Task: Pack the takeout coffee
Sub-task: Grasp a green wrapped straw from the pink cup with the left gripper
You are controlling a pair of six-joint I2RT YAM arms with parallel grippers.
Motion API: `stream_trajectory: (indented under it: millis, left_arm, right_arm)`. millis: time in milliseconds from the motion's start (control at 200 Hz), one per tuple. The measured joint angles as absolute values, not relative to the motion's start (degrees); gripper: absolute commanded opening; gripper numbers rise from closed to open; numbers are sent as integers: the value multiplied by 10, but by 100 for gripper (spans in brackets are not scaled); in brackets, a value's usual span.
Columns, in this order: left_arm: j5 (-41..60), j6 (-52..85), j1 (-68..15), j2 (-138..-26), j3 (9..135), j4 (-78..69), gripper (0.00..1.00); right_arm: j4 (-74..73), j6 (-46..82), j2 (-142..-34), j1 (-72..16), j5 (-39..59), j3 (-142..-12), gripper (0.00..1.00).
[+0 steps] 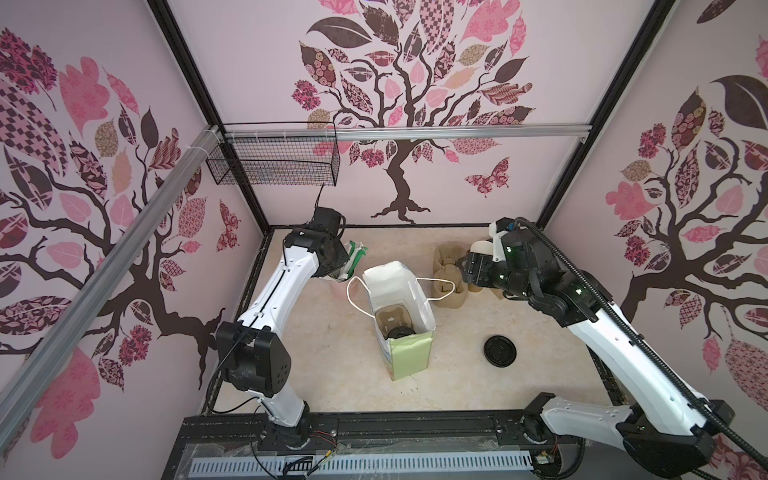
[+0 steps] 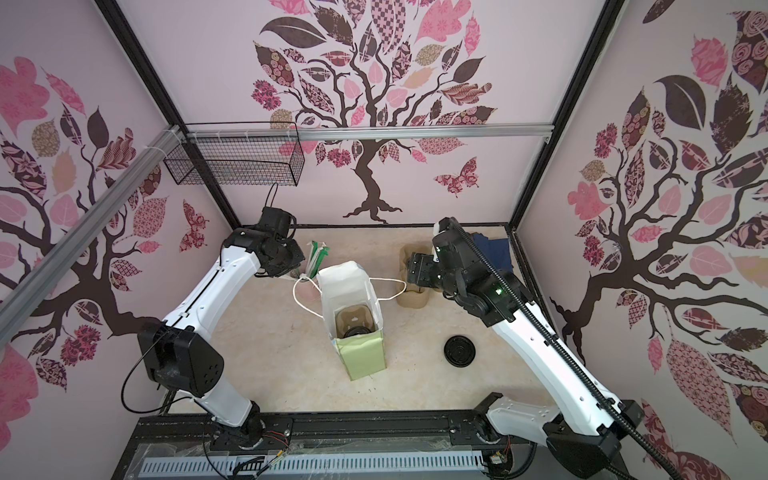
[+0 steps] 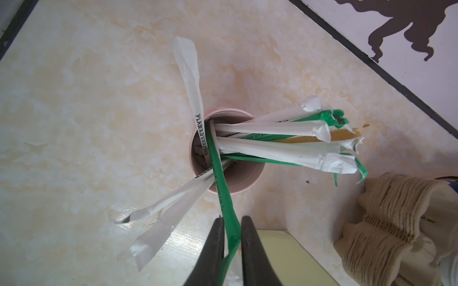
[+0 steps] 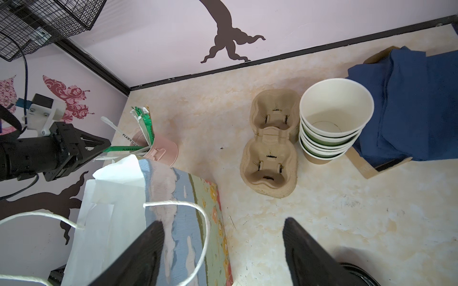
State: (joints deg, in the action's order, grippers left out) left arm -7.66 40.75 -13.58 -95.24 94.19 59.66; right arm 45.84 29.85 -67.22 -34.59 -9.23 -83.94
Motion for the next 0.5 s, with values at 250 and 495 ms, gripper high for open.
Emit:
stream_trajectory:
  millis: [250,495]
  left_arm:
    - [-79,407,-136,-952,944,597,0]
    - [-93,407,-136,-951,997,612,0]
  right_arm:
    - [458,300,-672,-346,-92,-839,78]
    - [458,300,-672,-346,-92,-839,79]
